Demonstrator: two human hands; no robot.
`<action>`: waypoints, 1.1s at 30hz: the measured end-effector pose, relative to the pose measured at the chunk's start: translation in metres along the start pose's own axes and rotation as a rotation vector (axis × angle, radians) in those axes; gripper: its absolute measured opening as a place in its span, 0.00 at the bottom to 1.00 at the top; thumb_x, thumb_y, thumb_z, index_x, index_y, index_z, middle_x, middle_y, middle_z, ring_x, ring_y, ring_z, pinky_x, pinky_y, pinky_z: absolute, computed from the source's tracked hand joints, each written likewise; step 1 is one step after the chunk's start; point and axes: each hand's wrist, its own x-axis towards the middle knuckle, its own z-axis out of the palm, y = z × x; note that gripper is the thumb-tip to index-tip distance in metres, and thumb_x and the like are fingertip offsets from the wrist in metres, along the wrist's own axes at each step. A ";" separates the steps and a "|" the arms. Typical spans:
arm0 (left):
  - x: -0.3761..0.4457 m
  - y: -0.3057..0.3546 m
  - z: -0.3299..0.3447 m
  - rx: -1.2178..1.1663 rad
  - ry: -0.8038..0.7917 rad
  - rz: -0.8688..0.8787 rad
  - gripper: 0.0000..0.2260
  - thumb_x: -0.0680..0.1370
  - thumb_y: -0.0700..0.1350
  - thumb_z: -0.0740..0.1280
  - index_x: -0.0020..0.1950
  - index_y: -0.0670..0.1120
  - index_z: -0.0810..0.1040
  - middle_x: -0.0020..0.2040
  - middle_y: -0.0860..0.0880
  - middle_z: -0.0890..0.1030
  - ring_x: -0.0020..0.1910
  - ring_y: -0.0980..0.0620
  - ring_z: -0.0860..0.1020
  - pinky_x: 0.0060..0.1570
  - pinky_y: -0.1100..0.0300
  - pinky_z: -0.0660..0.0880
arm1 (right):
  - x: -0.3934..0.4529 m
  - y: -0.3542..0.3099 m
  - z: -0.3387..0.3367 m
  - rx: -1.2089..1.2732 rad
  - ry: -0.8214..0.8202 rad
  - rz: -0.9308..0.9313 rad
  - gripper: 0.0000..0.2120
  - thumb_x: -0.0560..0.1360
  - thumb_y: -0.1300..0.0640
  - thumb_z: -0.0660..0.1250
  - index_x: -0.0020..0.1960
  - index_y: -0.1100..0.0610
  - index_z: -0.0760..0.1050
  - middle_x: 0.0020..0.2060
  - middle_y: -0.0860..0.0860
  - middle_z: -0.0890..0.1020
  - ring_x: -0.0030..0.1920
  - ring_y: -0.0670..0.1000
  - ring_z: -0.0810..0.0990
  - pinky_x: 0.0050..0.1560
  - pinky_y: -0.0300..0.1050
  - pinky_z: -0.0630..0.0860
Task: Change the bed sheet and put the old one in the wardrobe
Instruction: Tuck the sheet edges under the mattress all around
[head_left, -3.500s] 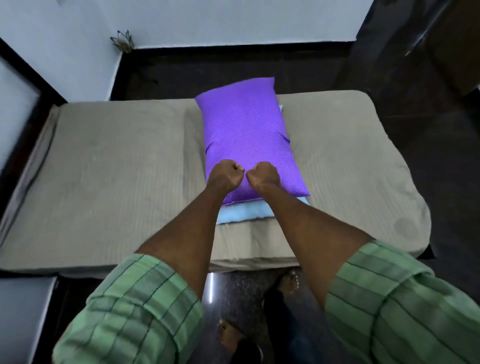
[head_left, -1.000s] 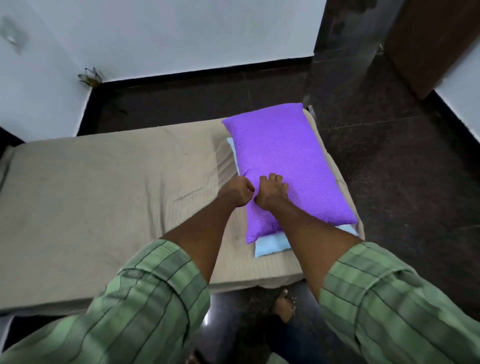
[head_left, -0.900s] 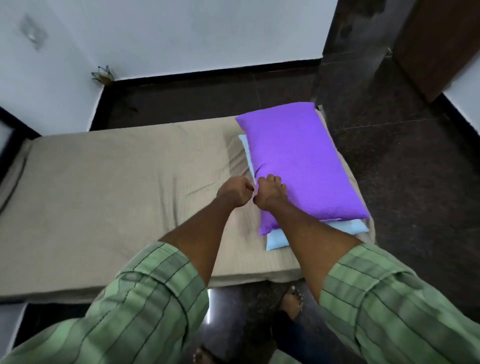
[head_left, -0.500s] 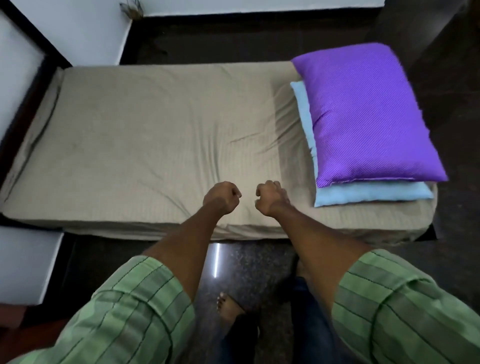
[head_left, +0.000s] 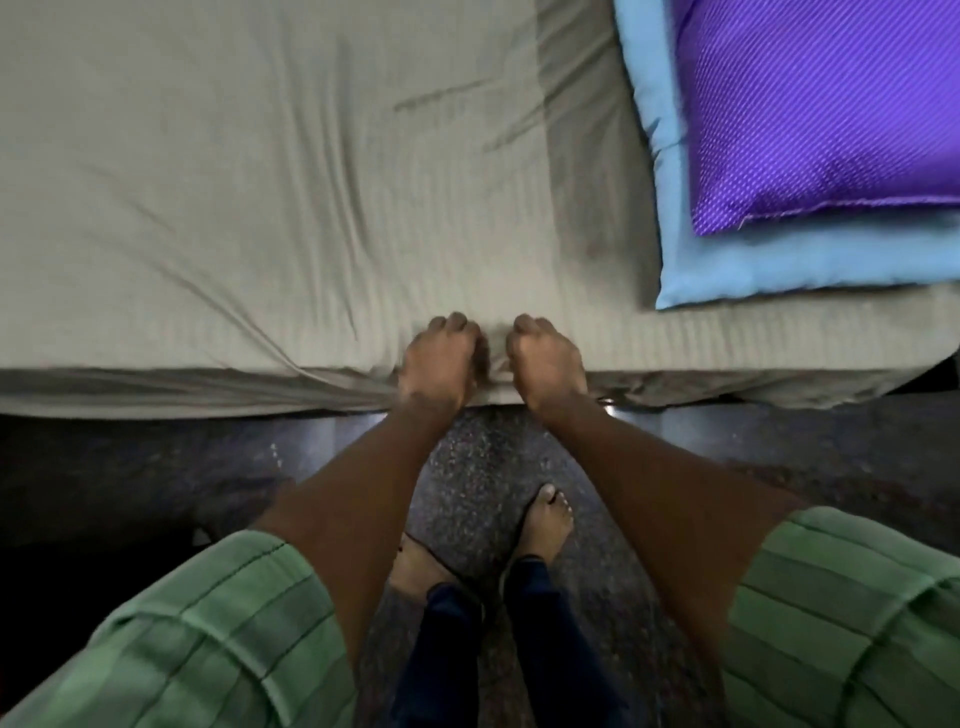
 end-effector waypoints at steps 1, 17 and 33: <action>0.000 0.000 0.013 0.026 0.020 0.008 0.11 0.74 0.39 0.70 0.53 0.51 0.84 0.53 0.48 0.79 0.56 0.44 0.78 0.48 0.50 0.78 | -0.002 0.002 0.011 -0.032 0.011 -0.030 0.10 0.76 0.66 0.66 0.55 0.59 0.80 0.55 0.54 0.79 0.59 0.57 0.78 0.50 0.52 0.78; -0.001 0.033 0.026 0.264 -0.063 0.230 0.13 0.77 0.47 0.70 0.61 0.49 0.78 0.59 0.48 0.80 0.60 0.46 0.78 0.58 0.53 0.73 | -0.067 0.042 0.047 0.219 -0.005 0.224 0.08 0.77 0.49 0.68 0.48 0.53 0.81 0.47 0.55 0.84 0.53 0.60 0.80 0.52 0.52 0.73; 0.003 0.099 0.073 -0.081 0.188 0.055 0.07 0.77 0.49 0.71 0.54 0.53 0.80 0.51 0.52 0.83 0.52 0.48 0.79 0.53 0.53 0.72 | -0.124 0.093 0.106 1.343 0.126 1.227 0.18 0.84 0.55 0.65 0.37 0.61 0.77 0.28 0.56 0.78 0.26 0.48 0.74 0.27 0.41 0.70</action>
